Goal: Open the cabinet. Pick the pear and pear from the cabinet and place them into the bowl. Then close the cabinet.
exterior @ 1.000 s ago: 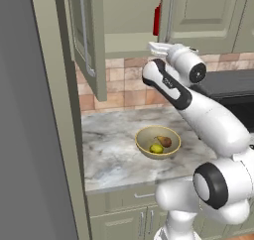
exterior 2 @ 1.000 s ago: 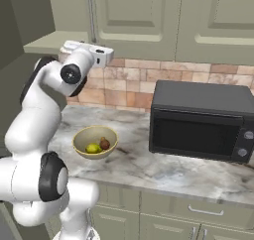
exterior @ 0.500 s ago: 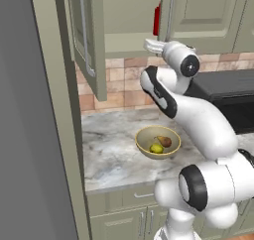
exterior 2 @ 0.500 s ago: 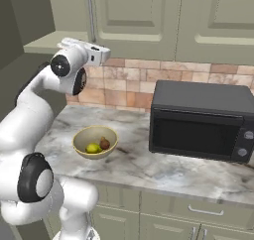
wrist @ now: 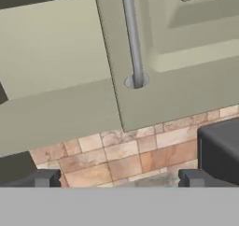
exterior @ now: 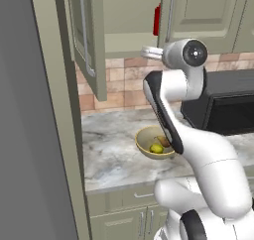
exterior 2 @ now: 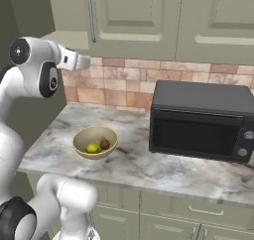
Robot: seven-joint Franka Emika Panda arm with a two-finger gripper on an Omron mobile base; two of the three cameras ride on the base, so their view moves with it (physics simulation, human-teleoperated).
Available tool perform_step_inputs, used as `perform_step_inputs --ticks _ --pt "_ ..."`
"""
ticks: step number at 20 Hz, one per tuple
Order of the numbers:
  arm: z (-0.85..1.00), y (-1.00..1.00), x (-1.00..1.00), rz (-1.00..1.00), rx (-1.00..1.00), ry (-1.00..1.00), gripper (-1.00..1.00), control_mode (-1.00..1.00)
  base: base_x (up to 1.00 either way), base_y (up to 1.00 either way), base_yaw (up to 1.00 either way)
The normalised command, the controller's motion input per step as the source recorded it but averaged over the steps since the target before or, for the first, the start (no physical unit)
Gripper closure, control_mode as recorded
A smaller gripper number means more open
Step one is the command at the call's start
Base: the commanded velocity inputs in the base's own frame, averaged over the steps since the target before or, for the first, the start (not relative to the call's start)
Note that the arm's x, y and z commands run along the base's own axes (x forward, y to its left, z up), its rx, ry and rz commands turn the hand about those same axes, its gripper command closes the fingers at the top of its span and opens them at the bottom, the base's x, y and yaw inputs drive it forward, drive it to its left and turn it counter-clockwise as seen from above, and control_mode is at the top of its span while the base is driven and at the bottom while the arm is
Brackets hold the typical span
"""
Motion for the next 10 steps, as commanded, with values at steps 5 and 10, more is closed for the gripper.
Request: perform_step_inputs --ticks 5,10 --pt "0.04 -0.41 -1.00 0.01 0.00 0.29 -1.00 -1.00 0.00 0.00 0.00" --pt "-0.07 -0.37 -1.00 0.03 0.00 0.18 -1.00 -1.00 0.00 0.00 0.00"
